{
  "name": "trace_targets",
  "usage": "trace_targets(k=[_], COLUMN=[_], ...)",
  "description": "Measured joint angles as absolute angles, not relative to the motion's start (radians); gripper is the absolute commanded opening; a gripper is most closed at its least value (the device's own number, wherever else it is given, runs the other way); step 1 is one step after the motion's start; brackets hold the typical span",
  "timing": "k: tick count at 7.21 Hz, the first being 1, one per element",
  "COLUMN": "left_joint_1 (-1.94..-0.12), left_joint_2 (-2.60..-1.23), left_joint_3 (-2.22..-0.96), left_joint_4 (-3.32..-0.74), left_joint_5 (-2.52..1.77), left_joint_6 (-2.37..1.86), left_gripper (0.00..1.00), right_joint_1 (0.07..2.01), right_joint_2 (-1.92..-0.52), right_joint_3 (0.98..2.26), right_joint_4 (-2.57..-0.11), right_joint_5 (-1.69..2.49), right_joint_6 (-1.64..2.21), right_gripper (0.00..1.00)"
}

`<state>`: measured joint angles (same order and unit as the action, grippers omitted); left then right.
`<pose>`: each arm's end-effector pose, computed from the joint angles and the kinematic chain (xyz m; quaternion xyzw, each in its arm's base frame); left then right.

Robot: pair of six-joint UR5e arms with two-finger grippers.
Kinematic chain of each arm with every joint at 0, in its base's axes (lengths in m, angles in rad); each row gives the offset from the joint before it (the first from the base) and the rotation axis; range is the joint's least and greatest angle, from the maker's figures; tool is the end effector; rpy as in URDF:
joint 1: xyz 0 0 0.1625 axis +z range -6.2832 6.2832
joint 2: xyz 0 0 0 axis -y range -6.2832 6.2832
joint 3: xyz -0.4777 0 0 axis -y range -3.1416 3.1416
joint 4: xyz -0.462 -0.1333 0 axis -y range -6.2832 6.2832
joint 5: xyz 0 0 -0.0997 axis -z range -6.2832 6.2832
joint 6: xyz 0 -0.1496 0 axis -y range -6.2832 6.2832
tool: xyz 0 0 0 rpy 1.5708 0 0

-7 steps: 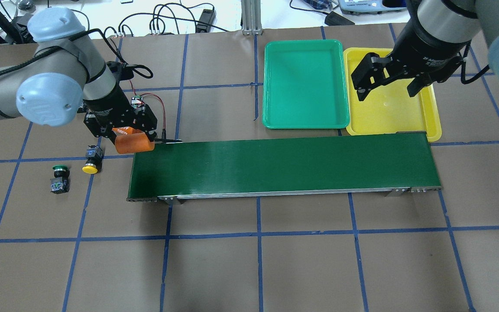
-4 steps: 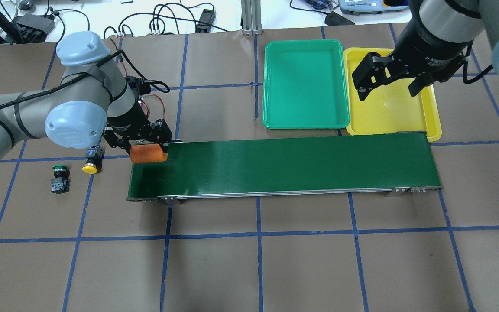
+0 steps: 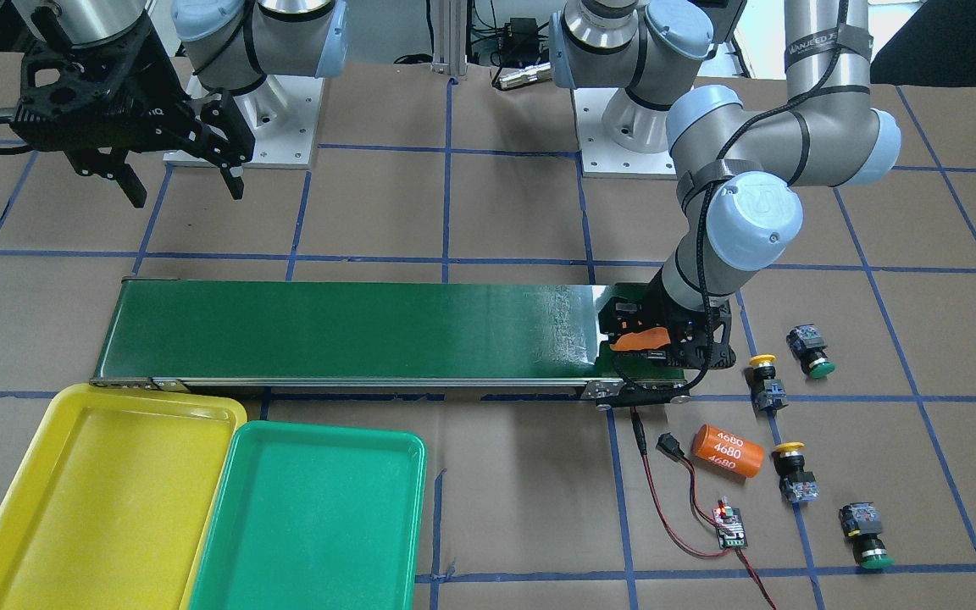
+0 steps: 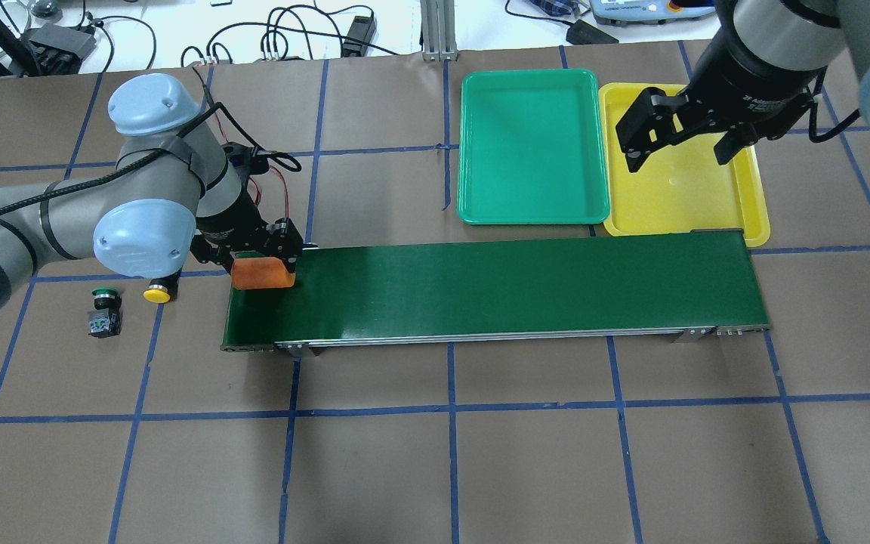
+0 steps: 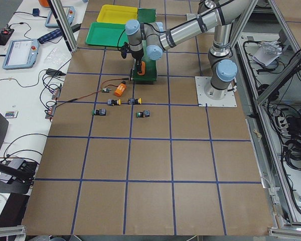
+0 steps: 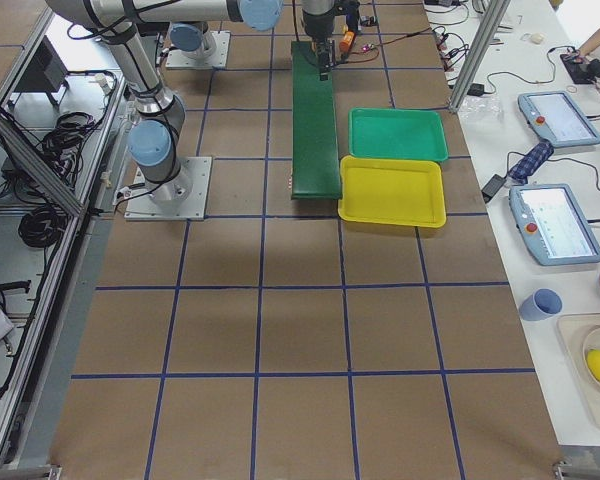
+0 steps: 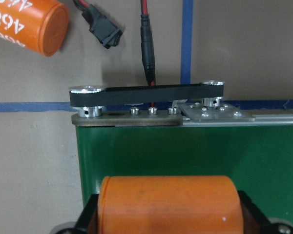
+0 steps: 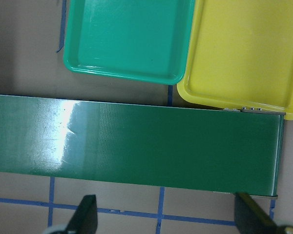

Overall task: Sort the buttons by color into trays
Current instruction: 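Release the cylinder onto the green belt and raise the left gripper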

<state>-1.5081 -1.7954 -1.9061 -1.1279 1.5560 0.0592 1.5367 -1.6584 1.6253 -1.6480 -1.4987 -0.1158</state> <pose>-0.0989 -0.5868 0.2226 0.0022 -0.9983 -0.0579 0.0109 0.1257 -0.5401 0.5163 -0.0427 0.9969 -0.0576 0.0318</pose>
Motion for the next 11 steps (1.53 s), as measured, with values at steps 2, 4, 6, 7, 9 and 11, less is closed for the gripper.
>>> trace_targets(k=[2, 4, 6, 7, 9, 11], left_joint_1=[-1.51, -1.511, -1.507, -1.496, -1.45, -1.381], left_joint_2=[-1.785, -1.757, -1.723, -1.728, -1.775, -1.879], left_joint_3=[-1.926, -1.918, -1.832, -1.754, -1.643, -1.609], left_joint_4=[-1.128, -1.15, -1.229, -1.274, -1.291, -1.171], left_joint_5=[1.556, 1.557, 1.556, 1.556, 1.566, 1.575], left_joint_6=[0.06, 0.06, 0.06, 0.061, 0.119, 0.257], left_gripper=[1.0, 1.0, 1.0, 1.0, 1.0, 1.0], right_joint_1=[1.538, 1.541, 1.541, 1.542, 1.542, 1.542], right_joint_2=[-1.659, -1.66, -1.66, -1.66, -1.66, -1.66], right_joint_3=[1.628, 1.629, 1.631, 1.632, 1.632, 1.631], right_joint_4=[-1.646, -1.645, -1.644, -1.644, -1.644, -1.645], right_joint_5=[-1.497, -1.497, -1.496, -1.496, -1.496, -1.496], right_joint_6=[-0.111, -0.108, -0.107, -0.107, -0.107, -0.107], right_gripper=[1.0, 1.0, 1.0, 1.0, 1.0, 1.0])
